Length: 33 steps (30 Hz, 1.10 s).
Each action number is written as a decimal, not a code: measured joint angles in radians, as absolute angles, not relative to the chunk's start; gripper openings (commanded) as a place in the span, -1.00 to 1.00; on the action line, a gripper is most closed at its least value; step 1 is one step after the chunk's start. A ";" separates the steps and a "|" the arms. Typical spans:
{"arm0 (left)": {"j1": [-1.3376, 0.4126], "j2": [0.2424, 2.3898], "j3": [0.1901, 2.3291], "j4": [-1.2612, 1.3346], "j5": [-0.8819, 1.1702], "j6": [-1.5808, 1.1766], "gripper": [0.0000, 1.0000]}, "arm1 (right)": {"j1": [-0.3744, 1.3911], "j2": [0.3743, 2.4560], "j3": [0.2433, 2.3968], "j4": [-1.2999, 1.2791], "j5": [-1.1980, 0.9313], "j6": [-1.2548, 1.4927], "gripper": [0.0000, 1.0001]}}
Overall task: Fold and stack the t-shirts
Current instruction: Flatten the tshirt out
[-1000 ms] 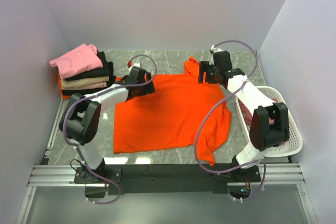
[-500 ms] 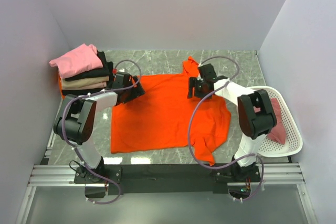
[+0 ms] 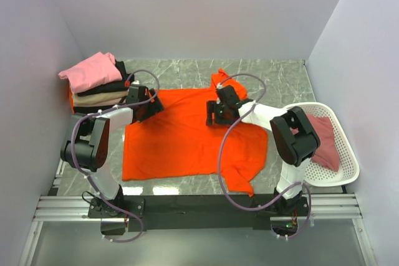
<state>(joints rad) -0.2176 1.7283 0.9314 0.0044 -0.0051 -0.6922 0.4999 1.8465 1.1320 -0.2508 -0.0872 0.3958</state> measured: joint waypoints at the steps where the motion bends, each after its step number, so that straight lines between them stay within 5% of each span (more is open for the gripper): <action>1: -0.209 1.726 0.931 -0.003 -0.005 -0.691 0.78 | 0.517 1.847 1.130 -0.242 -0.091 0.402 0.57; 16: -0.191 1.716 0.990 -0.088 -0.004 -0.661 0.77 | 0.665 1.822 1.180 -0.351 -0.061 0.450 0.61; 25: -0.191 1.697 0.999 -0.090 0.004 -0.648 0.76 | 0.365 1.536 1.184 -0.409 -0.004 0.417 0.60; 33: -0.194 1.696 0.996 -0.089 0.022 -0.647 0.76 | 0.252 1.695 1.183 -0.408 0.002 0.379 0.48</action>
